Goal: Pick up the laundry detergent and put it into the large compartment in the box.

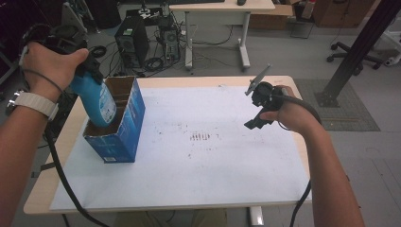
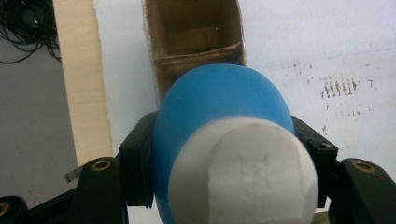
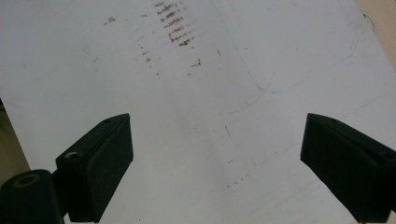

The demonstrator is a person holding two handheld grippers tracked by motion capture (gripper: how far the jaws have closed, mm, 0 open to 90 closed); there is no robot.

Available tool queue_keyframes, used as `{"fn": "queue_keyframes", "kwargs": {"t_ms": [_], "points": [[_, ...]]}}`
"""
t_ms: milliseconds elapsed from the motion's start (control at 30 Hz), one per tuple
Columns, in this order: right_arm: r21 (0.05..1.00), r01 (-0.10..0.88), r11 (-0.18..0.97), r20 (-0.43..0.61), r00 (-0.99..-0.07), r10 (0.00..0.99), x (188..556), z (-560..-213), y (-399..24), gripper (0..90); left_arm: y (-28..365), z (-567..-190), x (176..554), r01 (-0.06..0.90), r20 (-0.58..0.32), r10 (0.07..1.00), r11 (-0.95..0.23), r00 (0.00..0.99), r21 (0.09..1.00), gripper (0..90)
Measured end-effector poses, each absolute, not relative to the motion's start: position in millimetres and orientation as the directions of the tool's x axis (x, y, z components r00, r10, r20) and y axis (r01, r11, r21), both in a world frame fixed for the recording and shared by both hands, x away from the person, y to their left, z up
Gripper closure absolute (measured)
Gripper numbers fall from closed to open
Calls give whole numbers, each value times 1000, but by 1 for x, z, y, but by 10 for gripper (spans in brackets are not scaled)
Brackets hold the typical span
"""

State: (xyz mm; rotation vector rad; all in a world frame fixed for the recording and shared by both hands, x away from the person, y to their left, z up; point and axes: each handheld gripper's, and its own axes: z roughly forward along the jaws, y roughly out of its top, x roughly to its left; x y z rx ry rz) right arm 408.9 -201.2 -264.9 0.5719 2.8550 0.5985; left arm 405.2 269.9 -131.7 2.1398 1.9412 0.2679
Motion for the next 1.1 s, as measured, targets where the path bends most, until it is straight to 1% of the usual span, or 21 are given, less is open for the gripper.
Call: {"fn": "queue_keyframes", "kwargs": {"t_ms": [600, 1100], "points": [[412, 345, 844, -78, -909, 409, 408, -269, -204, 92, 268, -182, 414, 951, -29, 993, -102, 115, 291, 376], [407, 346, 846, -75, -910, 408, 408, -272, -204, 92, 268, -213, 417, 950, -30, 992, -106, 120, 295, 375]]}}
